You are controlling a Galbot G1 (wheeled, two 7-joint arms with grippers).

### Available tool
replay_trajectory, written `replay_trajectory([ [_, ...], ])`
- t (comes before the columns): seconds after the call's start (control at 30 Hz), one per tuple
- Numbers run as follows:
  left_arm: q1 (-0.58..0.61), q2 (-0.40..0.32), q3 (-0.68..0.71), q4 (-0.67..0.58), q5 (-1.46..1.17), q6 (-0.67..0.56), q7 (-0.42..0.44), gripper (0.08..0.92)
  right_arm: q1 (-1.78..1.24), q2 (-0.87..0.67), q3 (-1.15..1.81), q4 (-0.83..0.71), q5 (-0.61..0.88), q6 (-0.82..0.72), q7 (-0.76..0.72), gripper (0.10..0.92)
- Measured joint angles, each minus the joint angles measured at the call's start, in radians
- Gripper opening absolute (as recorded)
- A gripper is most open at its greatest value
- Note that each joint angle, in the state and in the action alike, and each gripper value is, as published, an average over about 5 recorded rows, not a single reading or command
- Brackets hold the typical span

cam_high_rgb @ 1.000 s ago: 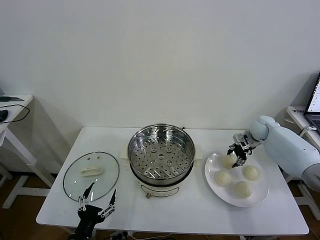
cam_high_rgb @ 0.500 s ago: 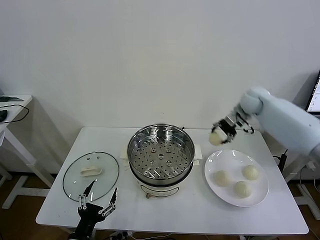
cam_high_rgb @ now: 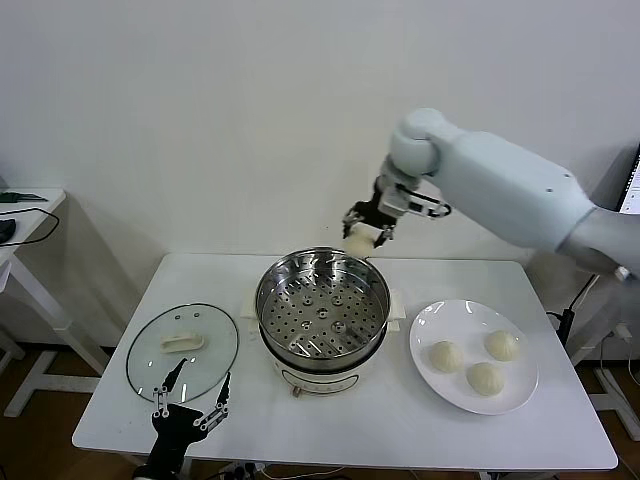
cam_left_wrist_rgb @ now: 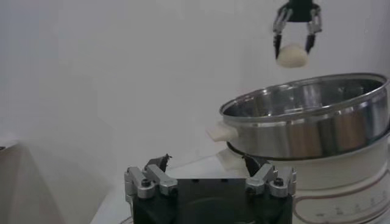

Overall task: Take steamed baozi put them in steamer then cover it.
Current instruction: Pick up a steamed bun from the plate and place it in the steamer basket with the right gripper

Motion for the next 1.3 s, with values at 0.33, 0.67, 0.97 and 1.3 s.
replay_trajectory([
  [0.33,-0.001,-0.005,0.006,0.006,-0.004,0.000,-0.006,0.823,-0.068,0.091,-0.015,-0.039,-0.104,0.020,0.021,0.687],
  [0.67,-0.006,-0.007,0.004,0.009,-0.004,0.000,-0.015,0.823,-0.130,0.153,0.009,-0.097,-0.192,0.029,0.047,0.687],
  [0.97,-0.007,-0.007,-0.002,0.013,-0.005,-0.003,-0.018,0.823,-0.155,0.172,0.023,-0.126,-0.228,0.032,0.059,0.748],
  [1.3,-0.009,-0.008,-0.002,0.014,-0.005,-0.002,-0.018,0.823,-0.118,0.116,0.042,-0.071,-0.151,-0.019,0.017,0.822],
])
